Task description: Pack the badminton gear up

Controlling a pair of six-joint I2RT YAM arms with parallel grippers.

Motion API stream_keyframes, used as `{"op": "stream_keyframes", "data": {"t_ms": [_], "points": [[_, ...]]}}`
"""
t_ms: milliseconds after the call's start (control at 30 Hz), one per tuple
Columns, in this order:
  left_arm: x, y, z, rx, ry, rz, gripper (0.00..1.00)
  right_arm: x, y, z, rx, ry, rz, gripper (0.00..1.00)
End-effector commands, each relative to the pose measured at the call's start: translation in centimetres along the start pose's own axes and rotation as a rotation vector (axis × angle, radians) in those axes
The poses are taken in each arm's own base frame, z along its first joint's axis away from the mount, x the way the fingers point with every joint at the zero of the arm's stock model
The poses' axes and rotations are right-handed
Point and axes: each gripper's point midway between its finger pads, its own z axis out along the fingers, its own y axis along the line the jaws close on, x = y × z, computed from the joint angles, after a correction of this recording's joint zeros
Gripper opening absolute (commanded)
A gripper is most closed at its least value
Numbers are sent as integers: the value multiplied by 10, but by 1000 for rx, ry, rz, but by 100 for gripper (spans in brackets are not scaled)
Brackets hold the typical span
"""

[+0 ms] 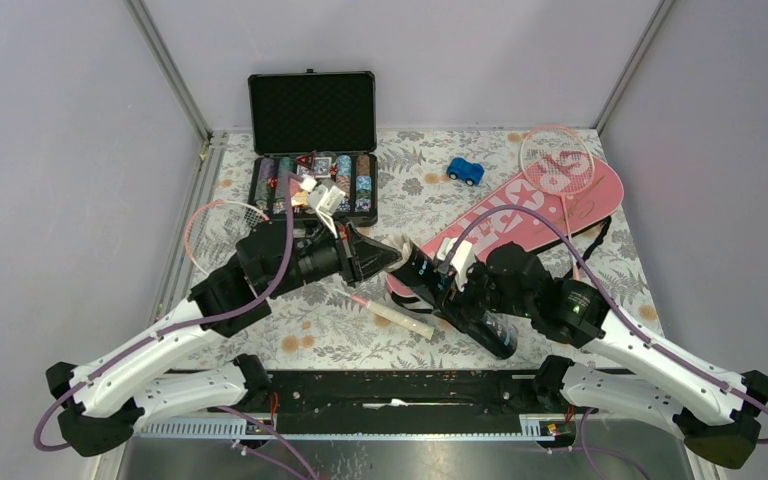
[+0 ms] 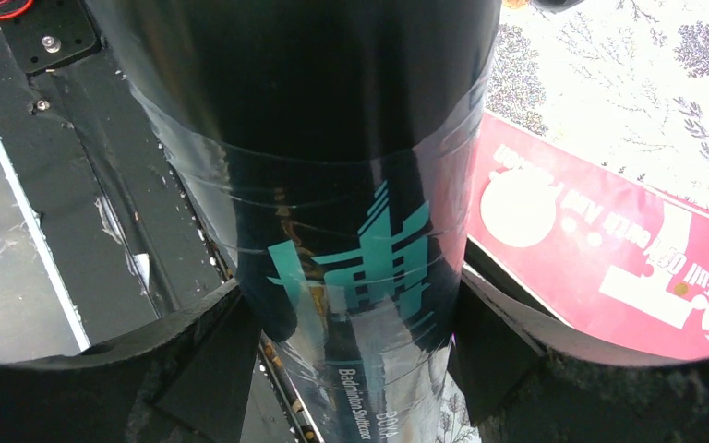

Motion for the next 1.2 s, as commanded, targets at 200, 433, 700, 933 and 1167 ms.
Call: {"op": "stream_keyframes", "data": {"t_ms": [200, 433, 700, 933, 1167], "points": [[23, -4, 6, 63, 54, -82, 0, -53, 5, -2, -38, -250, -71, 48], [42, 6, 5, 17, 115, -142, 0, -60, 5, -1, -37, -296, -120, 47], [47, -3, 7, 60, 140, -180, 0, -67, 5, -3, -42, -341, -192, 46], [31, -7, -1, 29, 121, -161, 14, -59, 2, -2, -23, -320, -181, 46], [3, -19, -22, 48, 17, -131, 58, -39, -1, -1, -5, -256, -160, 46]]}}
